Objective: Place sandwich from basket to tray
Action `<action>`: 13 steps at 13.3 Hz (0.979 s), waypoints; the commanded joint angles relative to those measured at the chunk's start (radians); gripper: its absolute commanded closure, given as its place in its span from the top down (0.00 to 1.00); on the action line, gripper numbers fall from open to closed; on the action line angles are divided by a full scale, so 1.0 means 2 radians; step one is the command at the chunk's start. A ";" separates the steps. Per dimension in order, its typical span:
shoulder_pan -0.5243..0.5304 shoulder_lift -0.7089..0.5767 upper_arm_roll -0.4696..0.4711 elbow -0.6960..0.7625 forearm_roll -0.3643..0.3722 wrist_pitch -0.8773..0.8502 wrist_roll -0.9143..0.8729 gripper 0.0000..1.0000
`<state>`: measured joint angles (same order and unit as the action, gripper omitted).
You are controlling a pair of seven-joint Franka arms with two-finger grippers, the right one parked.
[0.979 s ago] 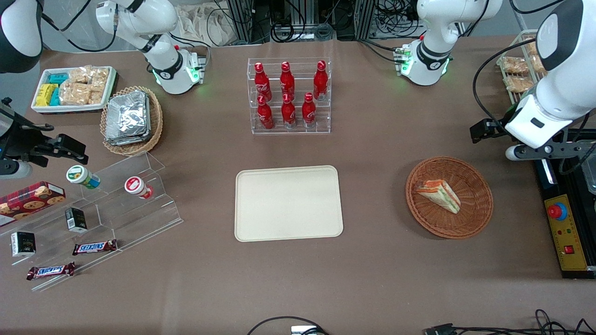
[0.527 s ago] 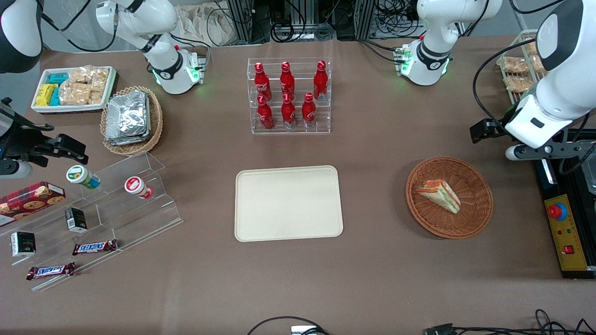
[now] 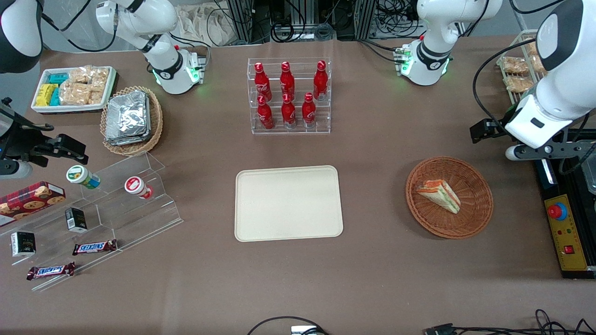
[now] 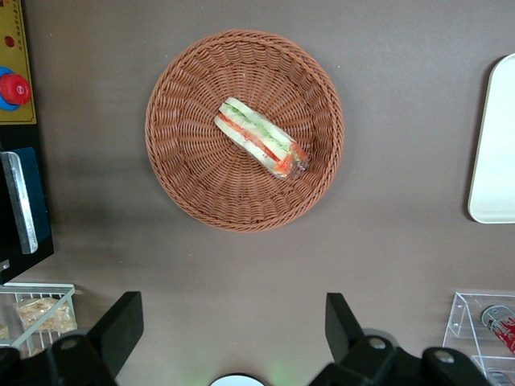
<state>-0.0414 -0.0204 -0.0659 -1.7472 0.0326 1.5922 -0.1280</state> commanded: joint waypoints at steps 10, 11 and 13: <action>0.001 0.051 0.002 -0.002 -0.008 0.007 -0.264 0.95; 0.001 0.068 0.002 -0.002 -0.008 0.008 -0.289 0.94; 0.002 0.102 0.003 -0.004 -0.015 0.023 -0.321 0.93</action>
<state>-0.0407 0.1258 -0.0625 -1.7549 0.0201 1.6081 -0.7033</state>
